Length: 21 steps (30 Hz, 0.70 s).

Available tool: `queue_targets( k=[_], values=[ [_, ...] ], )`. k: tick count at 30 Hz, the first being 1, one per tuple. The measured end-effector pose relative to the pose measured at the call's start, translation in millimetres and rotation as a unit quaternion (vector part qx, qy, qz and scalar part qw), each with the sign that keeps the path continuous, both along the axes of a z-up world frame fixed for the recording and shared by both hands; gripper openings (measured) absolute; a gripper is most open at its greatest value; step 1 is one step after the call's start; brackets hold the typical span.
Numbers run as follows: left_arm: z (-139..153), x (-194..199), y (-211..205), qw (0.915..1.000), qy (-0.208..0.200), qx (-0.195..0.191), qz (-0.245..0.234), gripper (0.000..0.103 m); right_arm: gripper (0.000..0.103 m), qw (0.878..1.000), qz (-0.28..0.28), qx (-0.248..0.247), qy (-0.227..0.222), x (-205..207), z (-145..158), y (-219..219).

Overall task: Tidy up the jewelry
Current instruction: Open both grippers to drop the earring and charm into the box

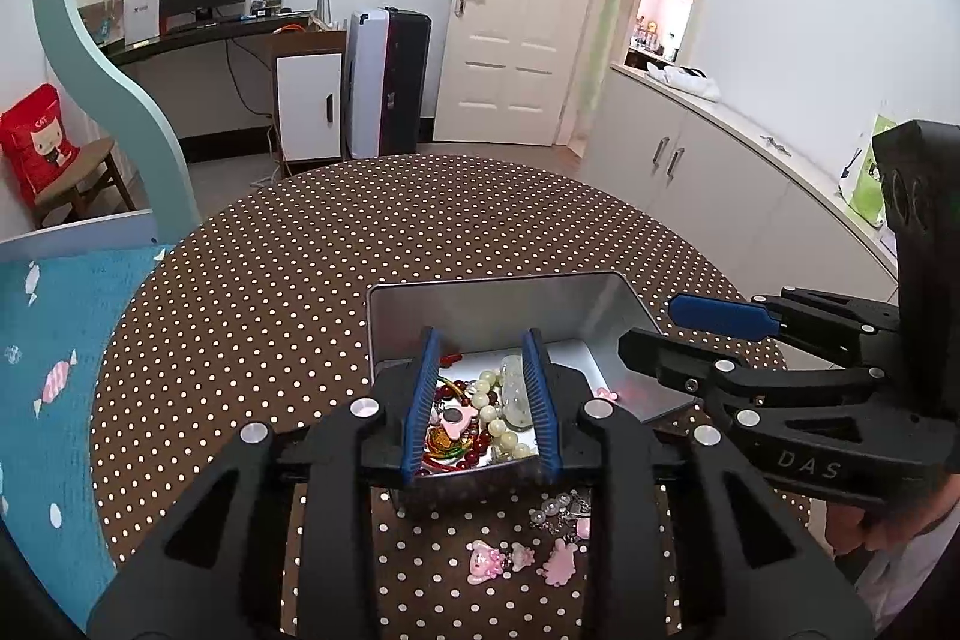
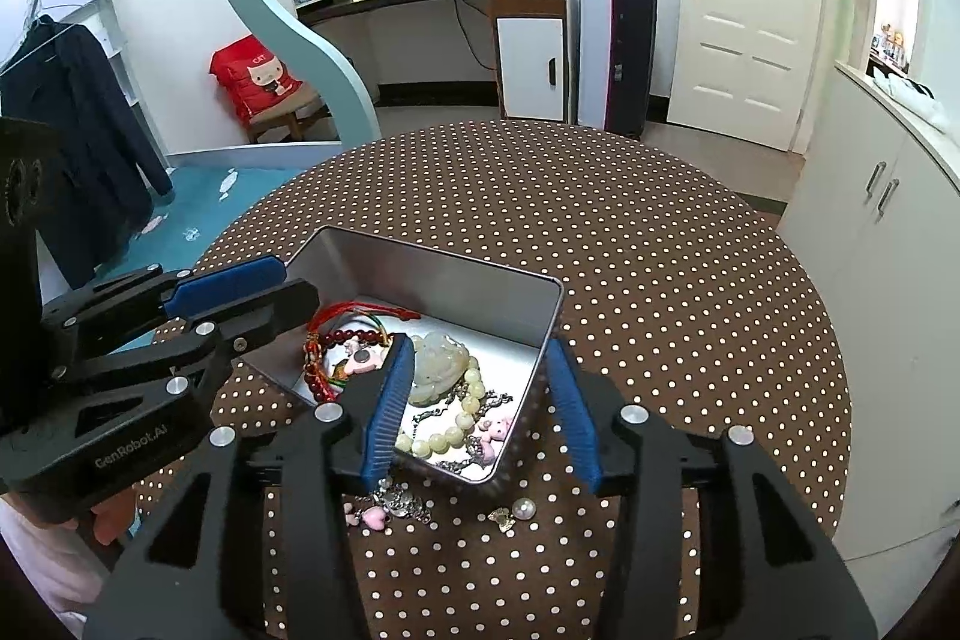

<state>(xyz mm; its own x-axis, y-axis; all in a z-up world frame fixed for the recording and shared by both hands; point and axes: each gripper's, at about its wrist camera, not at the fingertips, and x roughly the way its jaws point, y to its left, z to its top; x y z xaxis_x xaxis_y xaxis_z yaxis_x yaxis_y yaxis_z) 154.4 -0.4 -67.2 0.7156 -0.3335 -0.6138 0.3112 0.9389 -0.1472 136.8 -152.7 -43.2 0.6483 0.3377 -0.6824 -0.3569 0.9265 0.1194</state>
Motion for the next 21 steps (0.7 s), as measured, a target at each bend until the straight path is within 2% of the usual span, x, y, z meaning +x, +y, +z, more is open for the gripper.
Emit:
queue_targets(
  k=[9, 12, 15, 17, 21],
  values=[
    [4.3, -13.7, 0.4, 1.0, -0.005, 0.001, 0.0, 0.03, 0.05, 1.0, -0.004, 0.0, -0.005, -7.8, 2.3, -4.0],
    [6.3, -19.3, 0.5, 1.0, -0.009, 0.002, 0.001, 0.037, 0.056, 1.0, -0.007, -0.002, -0.01, -11.7, 3.6, -5.6],
    [9.0, -25.2, 1.2, 0.9999, -0.012, 0.003, 0.0, 0.04, 0.065, 1.0, -0.012, -0.002, -0.016, -18.3, 4.3, -7.7],
    [10.1, -30.8, 1.0, 0.9999, -0.016, 0.006, 0.002, 0.049, 0.076, 0.999, -0.025, -0.002, -0.02, -21.5, 6.2, -11.2],
    [12.8, -43.2, 3.1, 0.9998, -0.019, 0.007, 0.002, 0.061, 0.089, 0.998, -0.062, 0.002, -0.026, -25.6, 8.1, -26.2]
  ],
)
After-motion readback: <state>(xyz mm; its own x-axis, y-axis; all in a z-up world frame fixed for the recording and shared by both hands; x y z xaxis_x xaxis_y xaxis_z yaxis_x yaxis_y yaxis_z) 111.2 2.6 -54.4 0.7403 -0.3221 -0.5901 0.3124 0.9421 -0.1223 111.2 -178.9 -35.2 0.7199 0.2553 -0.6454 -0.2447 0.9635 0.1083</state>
